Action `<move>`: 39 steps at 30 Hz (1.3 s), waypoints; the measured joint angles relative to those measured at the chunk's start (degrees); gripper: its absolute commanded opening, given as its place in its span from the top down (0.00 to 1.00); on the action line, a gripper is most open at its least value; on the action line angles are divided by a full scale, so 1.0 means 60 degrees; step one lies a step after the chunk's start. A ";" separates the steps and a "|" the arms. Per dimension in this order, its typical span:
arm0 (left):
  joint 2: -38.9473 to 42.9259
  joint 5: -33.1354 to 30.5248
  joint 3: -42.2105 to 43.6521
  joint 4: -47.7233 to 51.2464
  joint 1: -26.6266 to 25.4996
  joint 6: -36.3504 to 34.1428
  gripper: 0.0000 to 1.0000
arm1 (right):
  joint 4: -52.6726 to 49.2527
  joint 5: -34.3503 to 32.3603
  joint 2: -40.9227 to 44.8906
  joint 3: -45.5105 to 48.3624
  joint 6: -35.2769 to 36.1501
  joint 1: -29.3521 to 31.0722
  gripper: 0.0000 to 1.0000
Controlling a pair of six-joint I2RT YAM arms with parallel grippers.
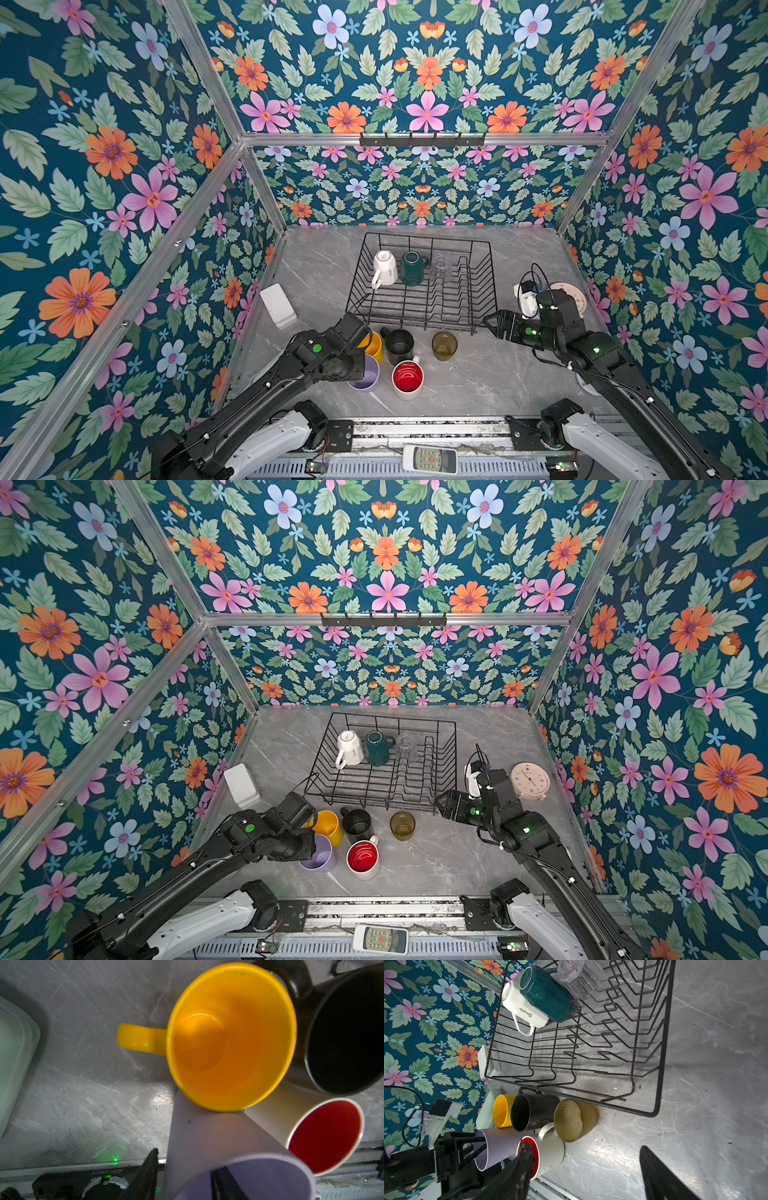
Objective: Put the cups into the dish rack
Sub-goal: 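Open and raise the left gripper, then move it down to the lavender cup, then close the left gripper on the lavender cup and lift it, then carry the lavender cup toward the right gripper while the right gripper reaches toward it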
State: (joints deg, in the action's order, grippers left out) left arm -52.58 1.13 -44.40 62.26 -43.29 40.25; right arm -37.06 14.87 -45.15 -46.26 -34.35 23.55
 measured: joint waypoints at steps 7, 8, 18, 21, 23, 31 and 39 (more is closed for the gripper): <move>0.0047 -0.0040 0.0004 -0.0004 0.0000 -0.0007 0.82 | 0.0011 0.0007 0.0044 0.0073 -0.0004 0.0000 0.21; 0.0062 -0.0040 0.0007 -0.0004 0.0000 -0.0011 0.85 | 0.0015 0.0007 0.0044 0.0084 -0.0004 0.0000 0.21; 0.0248 -0.0073 0.0091 0.0138 -0.0007 -0.0127 1.00 | 0.0022 0.0076 0.0178 0.0124 -0.0036 -0.0004 0.21; 0.0368 -0.0106 -0.0047 0.0266 -0.0004 -0.0127 1.00 | 0.0022 0.0138 0.0219 0.0135 -0.0044 -0.0004 0.21; 0.0499 -0.0102 -0.0251 0.0382 0.0000 -0.0135 1.00 | 0.0033 0.0197 0.0270 0.0135 -0.0109 0.0000 0.21; 0.1337 -0.0029 -0.2379 0.0594 0.0000 -0.0313 1.00 | 0.0492 0.0707 0.0361 0.0135 -0.0215 0.0000 0.20; 0.1898 0.0204 -0.3719 -0.0579 0.0000 -0.0732 1.00 | 0.1530 0.1840 0.0372 0.0062 -0.0503 -0.0007 0.15</move>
State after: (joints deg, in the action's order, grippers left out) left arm -41.19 2.35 -66.72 58.78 -43.29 35.86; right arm -27.88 25.91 -42.92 -45.89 -37.36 23.51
